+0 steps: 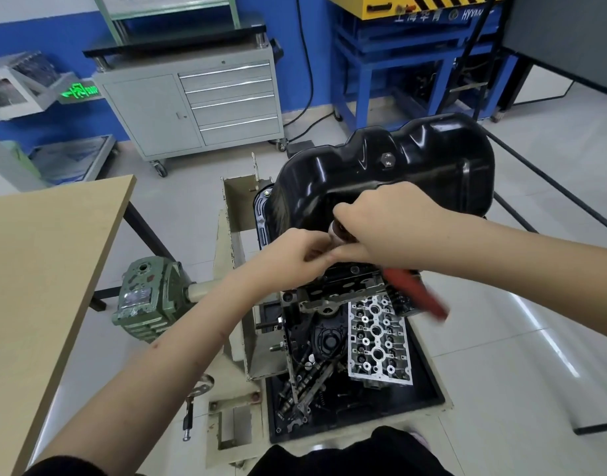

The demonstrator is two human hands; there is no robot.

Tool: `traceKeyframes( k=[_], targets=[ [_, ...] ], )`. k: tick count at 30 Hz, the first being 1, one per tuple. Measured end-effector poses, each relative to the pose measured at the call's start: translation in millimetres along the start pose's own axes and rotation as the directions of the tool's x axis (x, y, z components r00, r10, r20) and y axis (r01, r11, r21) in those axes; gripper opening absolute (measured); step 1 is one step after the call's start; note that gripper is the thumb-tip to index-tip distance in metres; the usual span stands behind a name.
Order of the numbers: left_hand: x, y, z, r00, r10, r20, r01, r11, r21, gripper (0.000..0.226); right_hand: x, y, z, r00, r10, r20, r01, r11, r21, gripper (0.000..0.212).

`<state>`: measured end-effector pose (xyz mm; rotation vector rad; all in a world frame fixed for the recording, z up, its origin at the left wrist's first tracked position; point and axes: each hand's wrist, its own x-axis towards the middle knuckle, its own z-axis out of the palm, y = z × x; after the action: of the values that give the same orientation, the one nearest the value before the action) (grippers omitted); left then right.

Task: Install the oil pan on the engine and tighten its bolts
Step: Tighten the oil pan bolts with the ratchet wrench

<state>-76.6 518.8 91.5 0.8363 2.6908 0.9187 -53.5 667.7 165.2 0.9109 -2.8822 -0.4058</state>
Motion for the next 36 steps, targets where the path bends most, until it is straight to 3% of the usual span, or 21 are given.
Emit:
traceKeyframes(
  k=[2, 4, 9, 11, 14, 18, 22, 24, 26, 30, 33, 36],
  targets=[
    [-0.5, 0.0, 1.2, 0.999, 0.014, -0.049, -0.013, 1.0, 0.02, 0.015, -1.0, -3.7, 0.9, 0.999, 0.035, 0.005, -0.035, 0.998, 0.053, 0.043],
    [0.8, 1.5, 1.2, 0.997, 0.012, -0.076, -0.009, 0.999, 0.042, 0.023, 1.4, -4.7, 4.5, 1.0, -0.001, -0.031, 0.003, 0.998, 0.068, 0.027],
    [3.9, 1.4, -4.5, 1.0, -0.015, 0.018, 0.015, 1.0, 0.02, 0.04, 5.2, -1.3, 4.2, 0.987, -0.152, -0.05, 0.152, 0.988, -0.013, 0.031],
    [2.3, 0.6, -4.7, 1.0, -0.028, 0.01, 0.027, 0.999, 0.016, 0.032, 5.4, -0.5, 0.3, 0.996, -0.083, -0.036, 0.084, 0.996, 0.011, 0.016],
    [-0.3, -2.3, -2.7, 0.996, -0.043, -0.079, 0.045, 0.999, 0.029, 0.03, 6.4, -1.0, -2.0, 0.998, 0.065, 0.015, -0.066, 0.996, 0.06, 0.047],
    [1.7, -0.7, -0.9, 0.996, -0.006, -0.088, 0.015, 0.994, 0.111, 0.035, 8.3, -1.0, 4.3, 0.998, -0.005, -0.055, 0.009, 0.998, 0.065, 0.02],
    [2.2, -1.1, -6.8, 1.0, -0.008, 0.024, 0.006, 0.996, 0.085, 0.034, 7.3, 3.4, 0.1, 0.999, -0.041, -0.005, 0.041, 0.998, 0.056, 0.019],
    [1.3, -0.5, -6.7, 1.0, -0.017, 0.024, 0.015, 0.997, 0.081, 0.025, 4.7, 0.5, -2.4, 1.0, 0.007, 0.019, -0.008, 0.997, 0.079, 0.035],
    [0.9, 0.8, -3.9, 0.999, -0.048, 0.003, 0.047, 0.994, 0.101, 0.034, 3.1, -5.5, -1.8, 0.999, 0.048, 0.024, -0.05, 0.994, 0.095, 0.048],
    [2.6, -0.3, -0.8, 0.999, -0.049, -0.021, 0.05, 0.994, 0.098, 0.042, 3.5, -10.0, 2.5, 0.999, 0.032, -0.026, -0.028, 0.991, 0.128, 0.021],
    [3.7, -0.7, -2.2, 0.999, -0.023, 0.042, 0.019, 0.997, 0.08, 0.038, 5.0, -6.6, 2.6, 0.999, -0.049, -0.012, 0.05, 0.997, 0.062, 0.026],
    [4.4, -0.5, -3.1, 0.998, -0.045, 0.04, 0.043, 0.998, 0.045, 0.036, 3.2, -7.3, -0.9, 1.0, 0.001, 0.01, -0.001, 0.998, 0.063, 0.016]
  ],
)
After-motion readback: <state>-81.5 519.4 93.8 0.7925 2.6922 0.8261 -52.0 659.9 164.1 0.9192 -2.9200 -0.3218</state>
